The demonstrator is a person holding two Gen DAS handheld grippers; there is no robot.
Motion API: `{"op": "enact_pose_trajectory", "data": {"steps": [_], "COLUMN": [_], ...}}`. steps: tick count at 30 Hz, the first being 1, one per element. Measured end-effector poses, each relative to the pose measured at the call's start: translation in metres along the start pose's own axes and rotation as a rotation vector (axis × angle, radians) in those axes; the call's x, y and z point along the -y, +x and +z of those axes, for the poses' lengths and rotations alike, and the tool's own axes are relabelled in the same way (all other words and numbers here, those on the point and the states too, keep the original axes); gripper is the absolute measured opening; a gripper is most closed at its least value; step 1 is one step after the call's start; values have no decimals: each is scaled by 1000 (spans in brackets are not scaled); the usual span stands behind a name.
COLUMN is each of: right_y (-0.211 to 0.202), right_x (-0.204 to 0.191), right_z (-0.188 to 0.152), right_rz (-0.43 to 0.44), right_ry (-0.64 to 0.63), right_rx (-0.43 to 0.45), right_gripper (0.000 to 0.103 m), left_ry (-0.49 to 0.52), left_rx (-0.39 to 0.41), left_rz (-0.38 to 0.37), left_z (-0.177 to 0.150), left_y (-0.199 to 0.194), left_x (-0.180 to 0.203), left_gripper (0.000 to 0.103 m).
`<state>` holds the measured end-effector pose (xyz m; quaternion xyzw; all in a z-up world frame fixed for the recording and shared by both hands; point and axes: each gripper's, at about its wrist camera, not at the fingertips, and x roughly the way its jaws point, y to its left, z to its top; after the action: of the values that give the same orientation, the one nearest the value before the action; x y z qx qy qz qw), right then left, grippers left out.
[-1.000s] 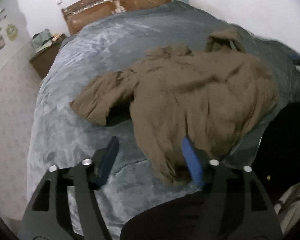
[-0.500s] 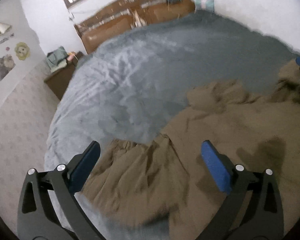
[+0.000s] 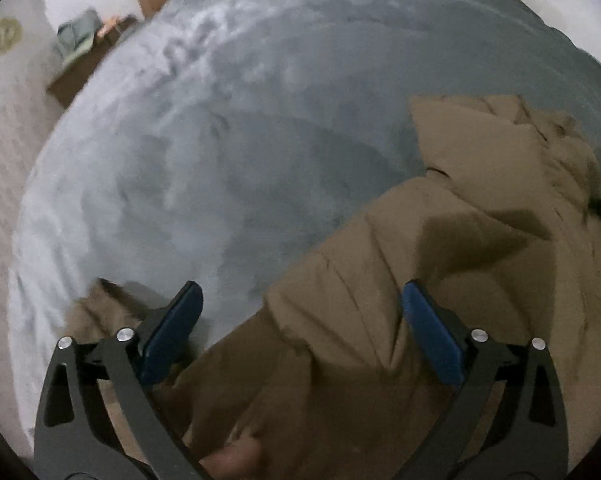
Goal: Fold large clothes
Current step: 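Grasp the jacket shoulders with both grippers and lift it high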
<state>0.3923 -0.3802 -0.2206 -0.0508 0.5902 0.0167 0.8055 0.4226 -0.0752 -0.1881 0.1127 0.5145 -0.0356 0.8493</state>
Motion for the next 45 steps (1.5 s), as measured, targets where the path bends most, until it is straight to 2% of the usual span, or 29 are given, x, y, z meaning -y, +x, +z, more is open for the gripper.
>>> {"op": "enact_pose_trajectory", "data": {"steps": [2, 3, 4, 5, 6, 7, 9, 10, 12, 15, 17, 21, 25, 26, 28, 31, 35, 38, 41, 42, 44, 45], "right_y": [15, 18, 19, 15, 9, 1, -18, -35, -74, -156, -220, -341, -442, -459, -497, -558, -616, -641, -659, -664, -667, -668], "right_x": [1, 1, -1, -4, -9, -13, -21, -24, -28, -42, -51, -70, -88, -94, -105, -118, -130, -138, -142, -142, -144, -146], "right_z": [-5, -7, -9, -12, -13, -15, -20, -23, -30, -40, -52, -88, -141, -153, -178, -232, -277, -298, -309, -310, -305, -305], "right_rz": [22, 33, 55, 87, 96, 91, 71, 63, 67, 34, 29, 22, -2, -11, -30, -56, -96, -112, -118, -111, -129, -134], "right_ry": [-10, -14, -24, -44, -65, -83, -112, -125, -132, -167, -185, -208, -231, -239, -254, -272, -295, -307, -317, -319, -330, -333], "right_rx": [-30, -27, -18, 3, 24, 47, 97, 142, 245, 431, 570, 806, 1010, 1050, 1138, 1294, 1439, 1509, 1555, 1566, 1563, 1553], "right_gripper": [86, 73, 51, 40, 23, 16, 12, 11, 11, 11, 11, 11, 11, 11, 11, 11, 11, 11, 11, 12, 12, 13], "left_ry": [0, 9, 25, 36, 52, 63, 51, 37, 23, 7, -22, -50, -74, -82, -95, -95, -91, -86, -85, -85, -76, -74], "left_rx": [-13, -16, -23, -35, -44, -43, -36, -13, 55, 212, 348, 549, 754, 786, 888, 1040, 1191, 1266, 1307, 1315, 1311, 1305], "left_rz": [16, 18, 0, -25, -39, -44, -64, -70, -75, -48, -34, -11, 34, 37, 51, 87, 136, 168, 181, 184, 203, 214], "left_z": [2, 3, 2, 2, 2, 3, 7, 11, 18, 31, 36, 34, 16, 12, -4, -33, -66, -77, -84, -103, -94, -101], "left_y": [13, 16, 20, 22, 24, 21, 12, 0, -30, -105, -175, -289, -401, -417, -470, -542, -616, -650, -672, -688, -687, -692], "left_x": [6, 9, 15, 18, 23, 27, 26, 23, 19, 10, 0, -9, -3, -3, -1, 5, 14, 21, 25, 31, 33, 33], "left_gripper": [96, 92, 74, 63, 47, 27, 10, 7, 7, 6, 6, 6, 7, 7, 7, 7, 7, 8, 9, 10, 11, 12]}}
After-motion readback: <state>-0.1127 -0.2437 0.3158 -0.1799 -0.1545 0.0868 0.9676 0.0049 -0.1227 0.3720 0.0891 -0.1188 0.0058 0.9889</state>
